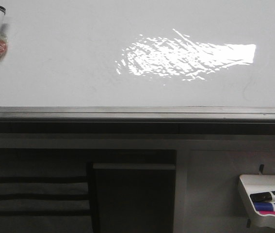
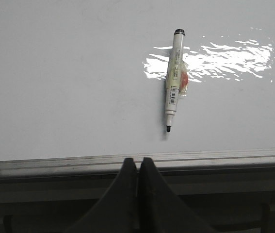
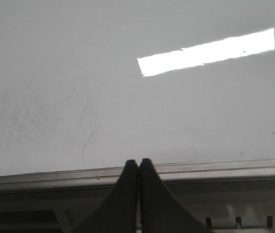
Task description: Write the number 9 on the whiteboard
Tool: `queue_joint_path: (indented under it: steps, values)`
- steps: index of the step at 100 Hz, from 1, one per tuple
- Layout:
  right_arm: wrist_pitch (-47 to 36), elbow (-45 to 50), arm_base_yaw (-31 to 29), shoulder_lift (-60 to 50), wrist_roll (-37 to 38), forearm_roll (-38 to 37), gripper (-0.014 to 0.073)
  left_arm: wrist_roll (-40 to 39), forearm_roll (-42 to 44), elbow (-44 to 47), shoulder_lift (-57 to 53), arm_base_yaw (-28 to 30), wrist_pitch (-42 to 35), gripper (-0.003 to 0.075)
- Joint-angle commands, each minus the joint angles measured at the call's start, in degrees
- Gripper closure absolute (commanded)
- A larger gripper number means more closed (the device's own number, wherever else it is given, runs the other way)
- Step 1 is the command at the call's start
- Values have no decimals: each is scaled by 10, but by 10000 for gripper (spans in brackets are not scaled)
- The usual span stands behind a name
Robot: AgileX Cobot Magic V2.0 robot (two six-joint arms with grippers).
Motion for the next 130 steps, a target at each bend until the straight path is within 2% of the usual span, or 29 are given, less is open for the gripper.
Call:
queue_joint_path:
  steps: [1,59,82,99,115,130]
  values:
    - [-48,17,-3,-10,-5,-3,666,-3,-6,18,-15,2,-39,741]
    - [-48,17,-3,-10,-5,-3,666,-3,-6,18,-15,2,-40,741]
    - [-70,17,-3,-10,-5,-6,666,-3,-6,17,-15,2,-83,741]
    - [-80,7,-3,-10,-6,-39,666,-3,-24,4,-15,2,-117,741]
    - [-48,-40,-3,-10,-6,-39,666,-3,-49,-67,-12,2,-70,741]
    - [30,-124,-3,9,-6,-61,666,-3,-49,-168,24,2,13,741]
